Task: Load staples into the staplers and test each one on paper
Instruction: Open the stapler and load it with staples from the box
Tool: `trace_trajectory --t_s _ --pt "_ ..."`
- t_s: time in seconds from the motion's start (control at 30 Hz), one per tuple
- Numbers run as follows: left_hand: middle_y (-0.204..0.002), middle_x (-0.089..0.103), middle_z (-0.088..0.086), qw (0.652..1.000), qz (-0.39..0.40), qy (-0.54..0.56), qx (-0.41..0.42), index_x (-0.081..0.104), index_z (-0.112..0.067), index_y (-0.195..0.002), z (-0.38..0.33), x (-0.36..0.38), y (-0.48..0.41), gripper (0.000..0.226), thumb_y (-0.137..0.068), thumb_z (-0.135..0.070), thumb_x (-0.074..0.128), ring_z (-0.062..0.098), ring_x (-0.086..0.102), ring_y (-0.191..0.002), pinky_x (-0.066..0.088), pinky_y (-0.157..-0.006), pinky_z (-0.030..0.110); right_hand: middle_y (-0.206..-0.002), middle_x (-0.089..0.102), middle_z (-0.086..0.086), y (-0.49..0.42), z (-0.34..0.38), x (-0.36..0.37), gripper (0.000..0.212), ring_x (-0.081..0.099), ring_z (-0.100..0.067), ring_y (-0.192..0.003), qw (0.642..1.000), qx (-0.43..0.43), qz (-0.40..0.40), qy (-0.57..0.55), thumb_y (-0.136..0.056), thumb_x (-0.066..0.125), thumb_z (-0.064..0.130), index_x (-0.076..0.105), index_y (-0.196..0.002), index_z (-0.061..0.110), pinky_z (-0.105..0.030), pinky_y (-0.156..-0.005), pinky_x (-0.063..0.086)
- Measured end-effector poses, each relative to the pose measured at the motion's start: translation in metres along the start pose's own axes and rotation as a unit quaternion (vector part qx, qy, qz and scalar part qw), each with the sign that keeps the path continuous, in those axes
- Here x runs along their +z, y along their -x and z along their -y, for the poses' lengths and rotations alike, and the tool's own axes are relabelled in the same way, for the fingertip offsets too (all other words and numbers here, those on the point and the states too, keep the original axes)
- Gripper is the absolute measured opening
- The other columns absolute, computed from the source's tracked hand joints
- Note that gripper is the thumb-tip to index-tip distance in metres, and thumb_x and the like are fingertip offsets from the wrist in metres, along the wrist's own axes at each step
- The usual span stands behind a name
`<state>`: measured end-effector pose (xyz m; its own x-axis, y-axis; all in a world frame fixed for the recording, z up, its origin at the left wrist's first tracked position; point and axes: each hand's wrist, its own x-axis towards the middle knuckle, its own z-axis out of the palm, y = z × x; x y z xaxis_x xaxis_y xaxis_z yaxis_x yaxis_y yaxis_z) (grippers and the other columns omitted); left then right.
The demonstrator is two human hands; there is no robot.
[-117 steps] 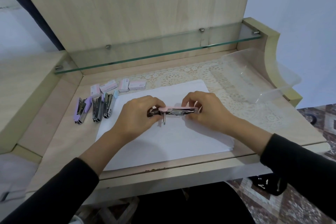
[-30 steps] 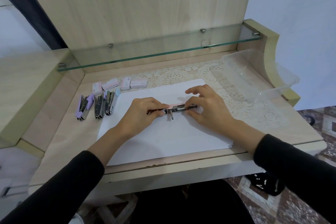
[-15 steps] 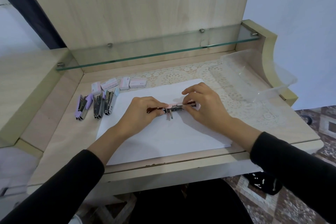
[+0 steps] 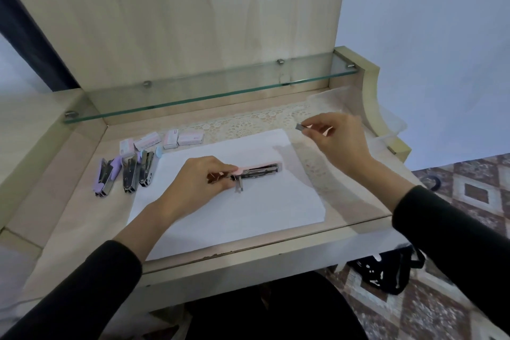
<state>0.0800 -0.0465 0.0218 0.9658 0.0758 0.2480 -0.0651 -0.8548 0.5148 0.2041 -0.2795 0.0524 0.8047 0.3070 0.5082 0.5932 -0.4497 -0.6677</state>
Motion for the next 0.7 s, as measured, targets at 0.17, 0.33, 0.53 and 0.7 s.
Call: trace_trajectory --t_s 0.17,0.33,0.53,0.7 --pt "-0.087 0.063 -0.002 1.0 -0.006 -0.02 0.002 0.068 -0.019 -0.107 0.001 0.002 -0.001 0.028 -0.08 -0.011 0.068 0.011 0.056 -0.076 0.045 -0.072 0.021 -0.067 0.061 -0.006 -0.015 -0.015 -0.028 0.012 0.051 -0.012 -0.059 0.996 0.06 -0.044 0.043 -0.08 0.068 0.015 0.072 -0.09 0.01 -0.013 -0.065 0.039" --pt "-0.085 0.063 -0.002 1.0 -0.007 -0.005 -0.007 0.069 -0.021 -0.106 0.002 0.004 0.001 0.027 -0.081 -0.011 0.067 0.007 0.054 -0.073 0.043 -0.069 0.019 -0.086 0.071 -0.01 -0.024 -0.035 -0.046 0.013 0.059 -0.022 -0.077 0.986 0.104 -0.034 0.125 -0.083 0.062 0.012 0.073 -0.091 0.01 -0.023 -0.067 0.039" --pt "-0.084 0.064 0.001 1.0 -0.009 -0.004 -0.011 0.069 -0.022 -0.106 0.001 0.004 0.002 0.027 -0.081 -0.011 0.067 0.012 0.054 -0.074 0.046 -0.073 0.028 -0.082 0.069 -0.011 -0.027 -0.045 -0.052 0.018 0.043 -0.014 -0.055 0.978 0.134 -0.005 0.161 -0.084 0.055 0.007 0.073 -0.084 0.011 -0.021 -0.049 0.029" --pt "-0.084 0.064 -0.001 1.0 -0.009 -0.002 -0.007 0.069 -0.022 -0.106 0.003 0.005 0.002 0.027 -0.081 -0.012 0.067 0.008 0.055 -0.074 0.044 -0.071 0.024 -0.089 0.07 -0.012 -0.026 -0.04 -0.054 0.017 0.052 -0.018 -0.072 0.979 0.134 -0.005 0.156 -0.087 0.056 0.013 0.072 -0.093 0.01 -0.024 -0.063 0.034"
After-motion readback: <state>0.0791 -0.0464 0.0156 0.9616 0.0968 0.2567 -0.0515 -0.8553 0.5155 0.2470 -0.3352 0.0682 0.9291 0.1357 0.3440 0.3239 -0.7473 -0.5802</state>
